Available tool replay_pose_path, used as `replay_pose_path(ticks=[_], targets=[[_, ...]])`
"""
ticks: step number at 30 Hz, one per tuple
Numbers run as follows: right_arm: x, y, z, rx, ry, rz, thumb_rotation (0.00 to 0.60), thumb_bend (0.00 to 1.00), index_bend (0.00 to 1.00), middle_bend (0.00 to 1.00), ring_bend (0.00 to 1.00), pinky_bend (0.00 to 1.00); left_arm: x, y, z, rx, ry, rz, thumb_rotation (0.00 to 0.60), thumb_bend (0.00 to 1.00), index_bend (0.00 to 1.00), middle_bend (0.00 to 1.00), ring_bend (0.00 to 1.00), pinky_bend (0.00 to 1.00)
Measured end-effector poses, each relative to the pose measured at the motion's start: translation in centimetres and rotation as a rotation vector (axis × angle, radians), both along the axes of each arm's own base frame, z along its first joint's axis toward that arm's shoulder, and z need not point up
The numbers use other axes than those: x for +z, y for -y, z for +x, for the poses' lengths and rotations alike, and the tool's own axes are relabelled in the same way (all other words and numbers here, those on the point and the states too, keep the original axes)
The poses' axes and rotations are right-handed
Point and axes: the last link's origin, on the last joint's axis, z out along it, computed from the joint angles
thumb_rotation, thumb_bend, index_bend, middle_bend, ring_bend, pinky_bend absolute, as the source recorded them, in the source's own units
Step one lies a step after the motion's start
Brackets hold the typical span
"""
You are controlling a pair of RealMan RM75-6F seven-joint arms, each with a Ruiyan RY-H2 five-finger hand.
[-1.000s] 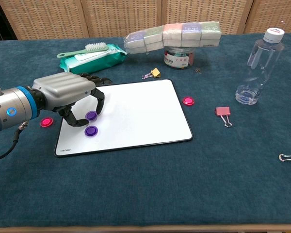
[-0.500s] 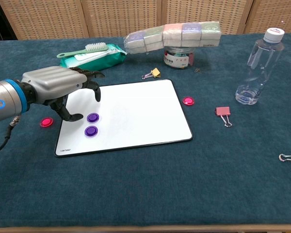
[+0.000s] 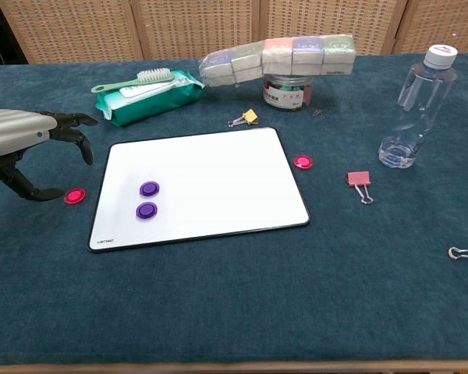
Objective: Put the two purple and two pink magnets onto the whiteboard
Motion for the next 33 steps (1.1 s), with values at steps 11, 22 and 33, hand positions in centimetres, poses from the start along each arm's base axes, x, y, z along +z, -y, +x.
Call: replay_pose_path(ticks=[11, 22, 33], targets=[[0.0, 0.0, 0.0, -0.003, 0.002, 0.0, 0.6, 0.0, 0.03, 0.0, 0.0, 0.0, -1.2, -0.3, -2.4, 0.041, 0.0, 0.017, 0.6, 0.3, 0.37, 0.0, 0.0, 0.0], [0.0, 0.0, -0.1, -0.006, 0.0, 0.001, 0.6, 0.0, 0.03, 0.0, 0.0, 0.0, -2.3, -0.6, -2.9, 0.062, 0.038, -0.005, 0.6, 0.3, 0.38, 0.0, 0.0, 0.0], [0.0, 0.0, -0.1, -0.005, 0.001, 0.003, 0.6, 0.0, 0.03, 0.0, 0.0, 0.0, -2.8, -0.8, -3.1, 0.069, 0.03, -0.011, 0.6, 0.3, 0.39, 0.0, 0.0, 0.0]])
